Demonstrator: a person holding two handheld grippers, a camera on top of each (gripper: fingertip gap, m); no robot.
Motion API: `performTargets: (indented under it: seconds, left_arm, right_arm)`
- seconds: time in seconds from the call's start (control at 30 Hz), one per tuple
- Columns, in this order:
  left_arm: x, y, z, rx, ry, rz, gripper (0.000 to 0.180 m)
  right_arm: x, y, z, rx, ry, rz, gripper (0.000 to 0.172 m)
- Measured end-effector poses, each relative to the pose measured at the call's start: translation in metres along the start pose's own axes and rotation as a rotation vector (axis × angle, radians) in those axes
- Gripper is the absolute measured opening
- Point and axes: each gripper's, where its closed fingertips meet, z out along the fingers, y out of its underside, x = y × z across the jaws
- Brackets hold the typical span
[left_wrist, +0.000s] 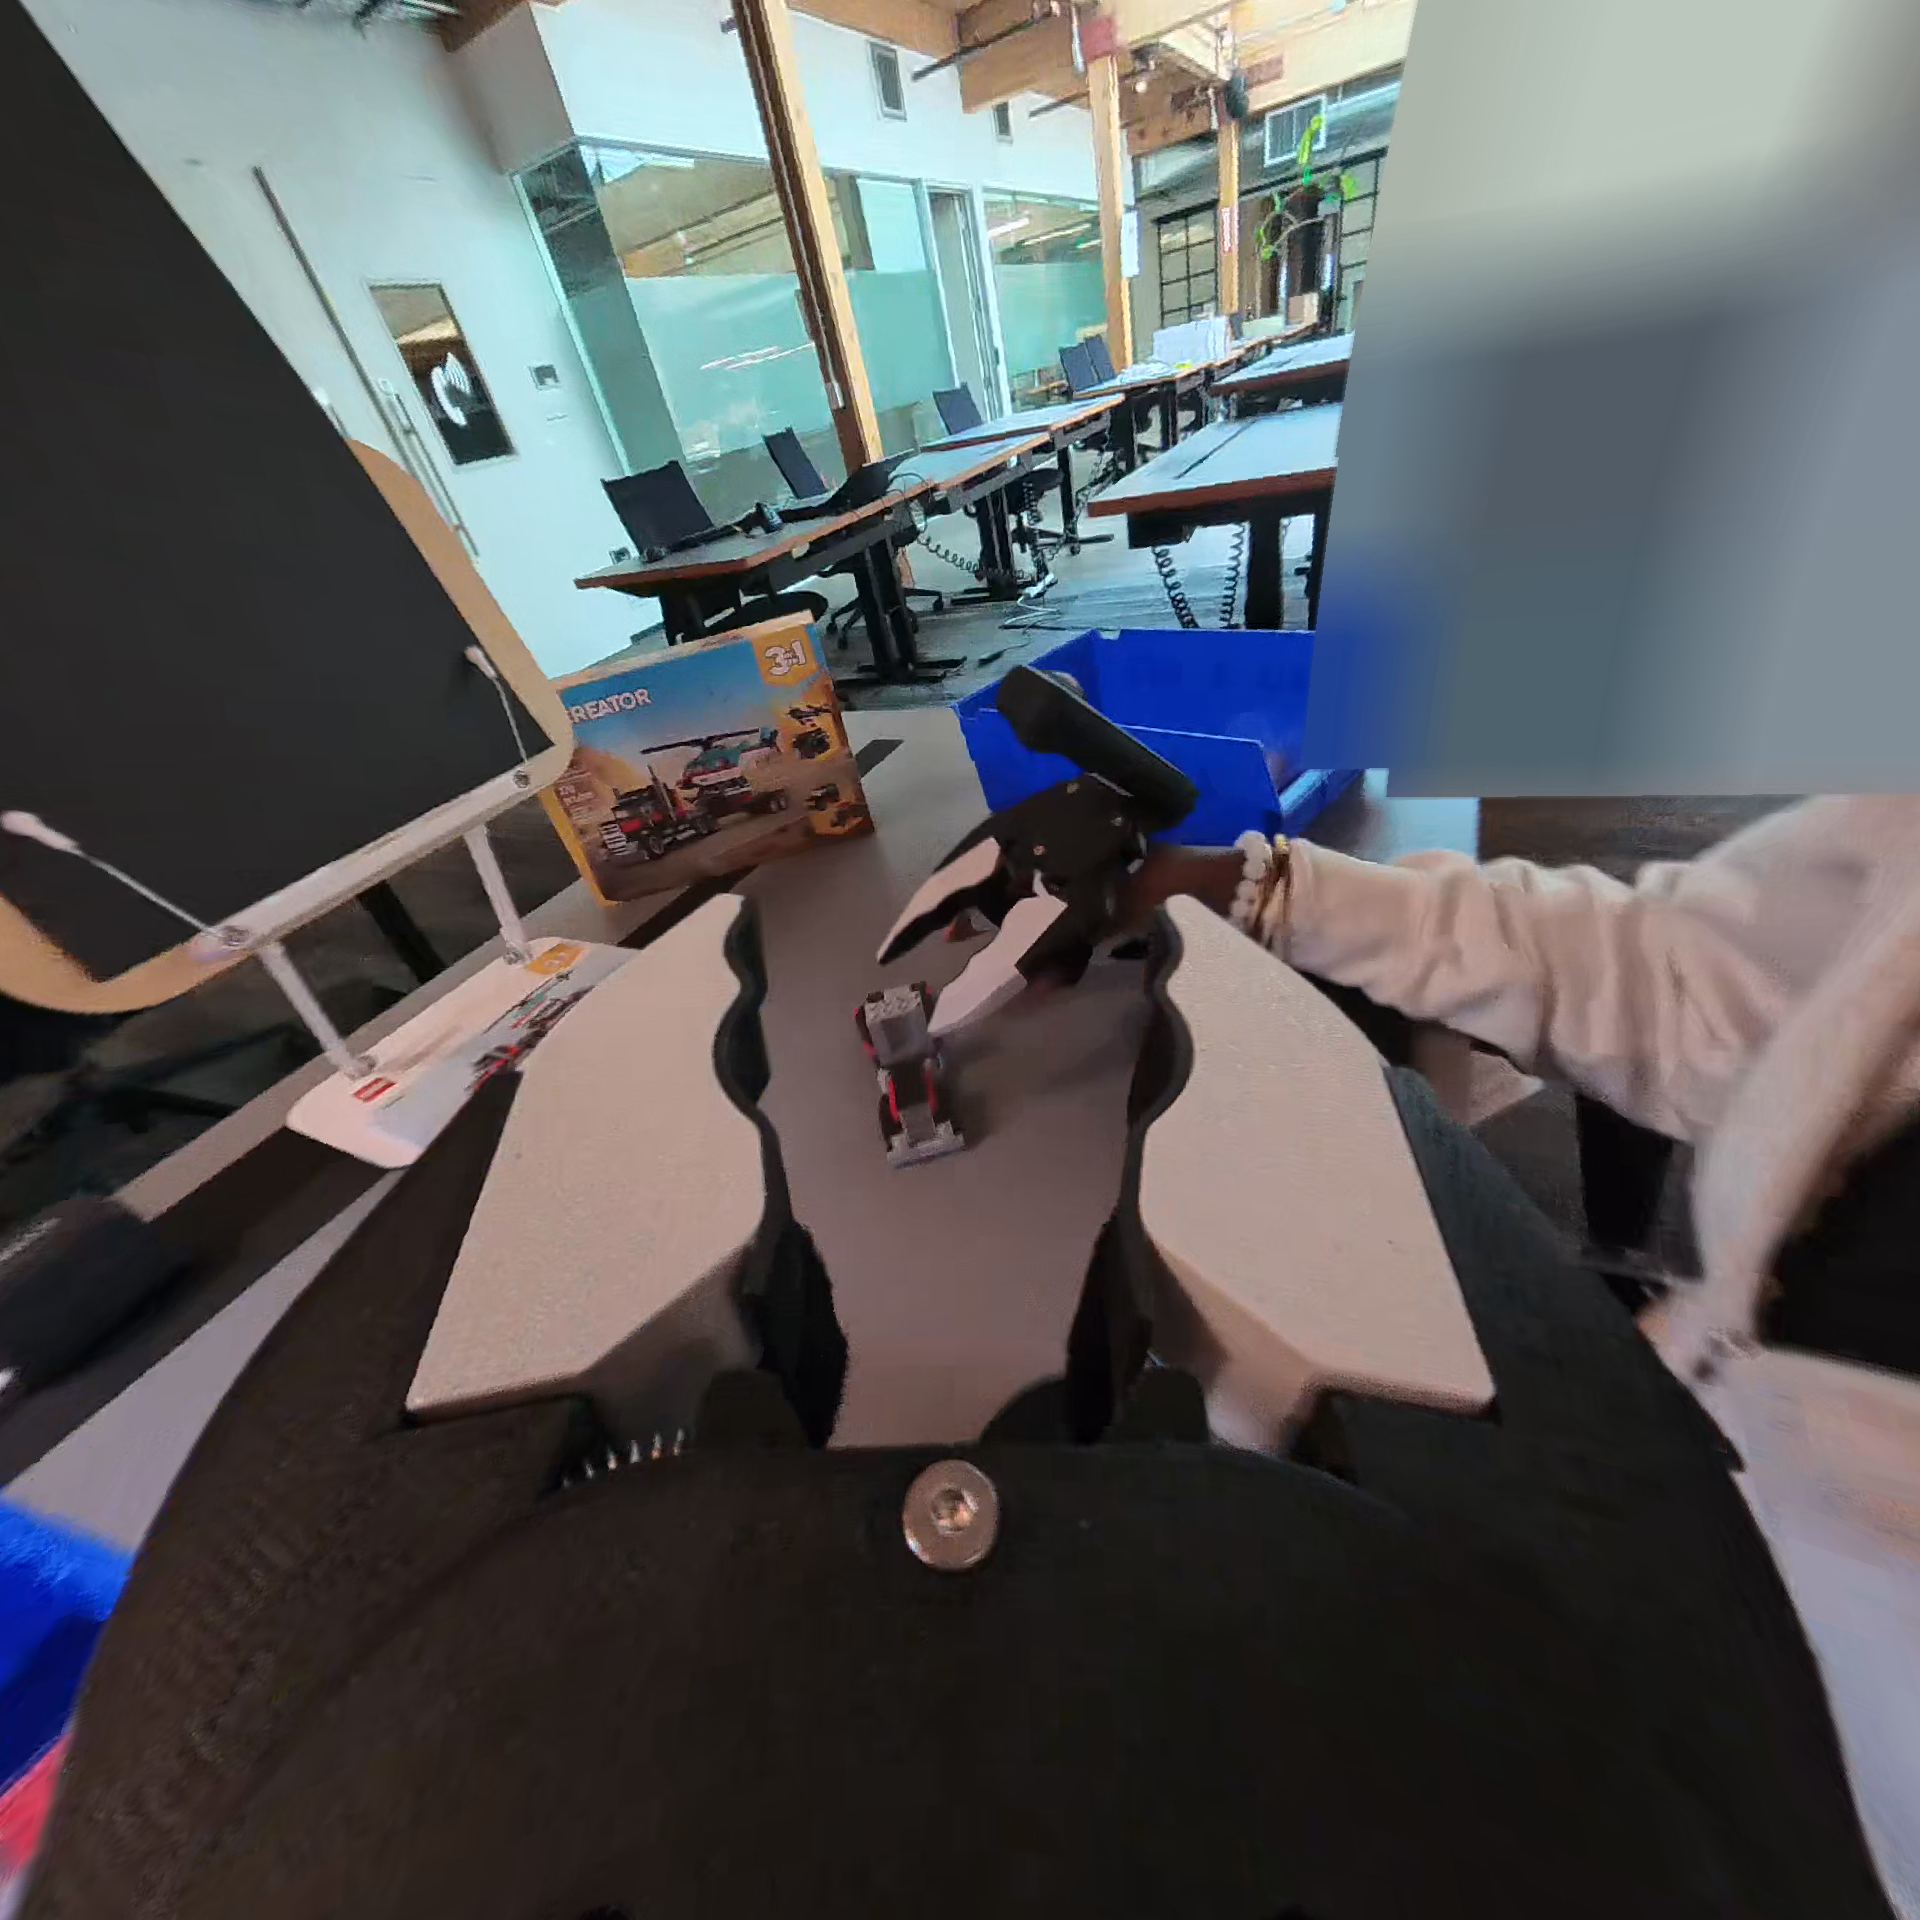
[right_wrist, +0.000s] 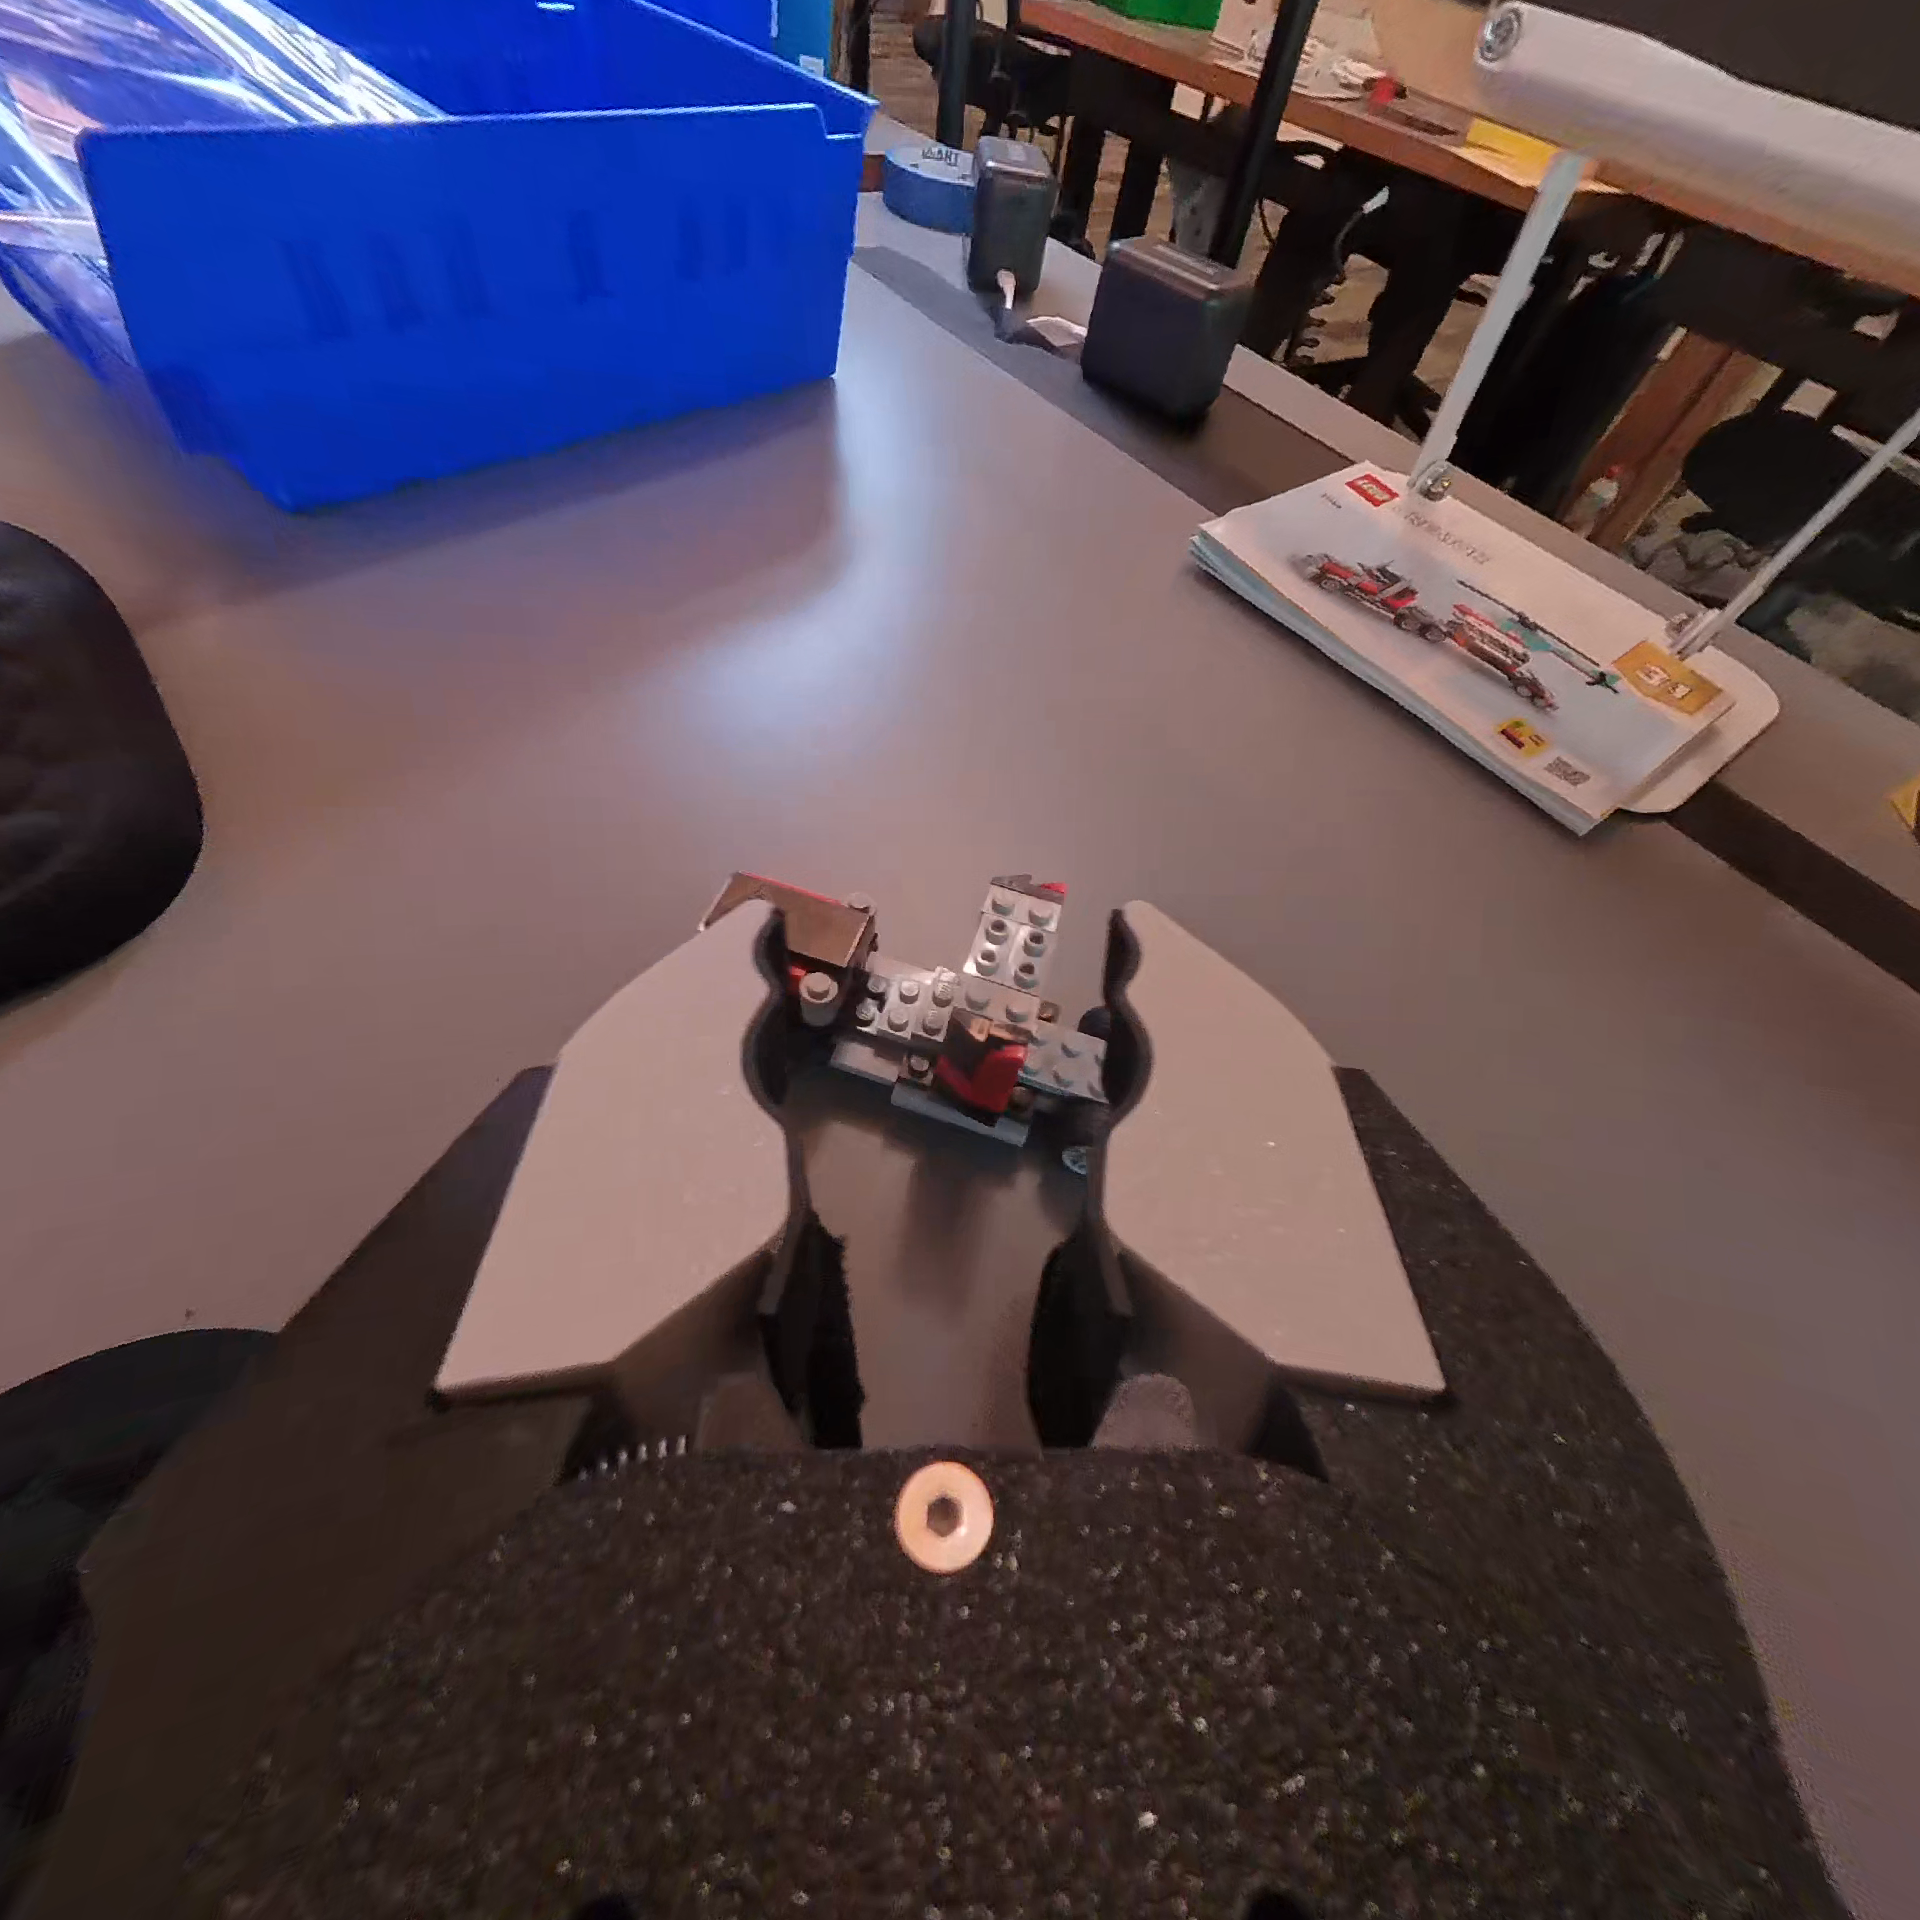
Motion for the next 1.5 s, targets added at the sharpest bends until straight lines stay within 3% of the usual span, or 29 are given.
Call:
performTargets:
  seconds: [0.1,0.23,0.33,0.43,0.53,0.77,1.03,1.13,1.33,1.5]
  left_arm:
    - [-0.007,0.032,0.065,-0.039,0.008,-0.005,0.083]
    - [-0.005,0.124,0.153,-0.316,0.137,-0.137,0.1]
    - [-0.011,0.187,0.19,-0.564,0.168,-0.136,0.104]
    - [-0.021,0.216,0.213,-0.622,0.129,-0.062,0.099]
    - [-0.028,0.226,0.227,-0.616,0.069,0.015,0.091]
    - [-0.028,0.236,0.23,-0.598,0.036,0.088,0.045]
    - [-0.027,0.236,0.227,-0.599,0.04,0.091,0.044]
    - [-0.027,0.237,0.226,-0.606,0.046,0.071,0.044]
    - [-0.027,0.238,0.224,-0.616,0.042,0.055,0.043]
    - [-0.027,0.239,0.223,-0.624,0.039,0.025,0.042]
  right_arm:
    - [0.012,0.004,-0.001,-0.011,0.063,0.013,0.046]
    - [0.012,0.013,0.005,-0.053,0.071,0.021,0.039]
    - [0.014,0.014,0.006,-0.077,0.122,-0.043,0.03]
    - [0.015,0.009,0.006,-0.059,0.151,-0.074,0.022]
    - [0.012,0.012,0.009,-0.082,0.131,-0.056,0.02]
    - [0.014,0.019,0.012,-0.153,0.172,-0.09,0.017]
    - [0.01,0.019,0.011,-0.107,0.088,-0.015,0.018]
    - [0.006,0.033,0.012,-0.196,0.052,-0.018,0.039]
    - [0.006,0.03,0.005,-0.206,0.059,-0.055,0.019]
    - [0.004,0.031,0.002,-0.229,0.044,-0.027,0.018]
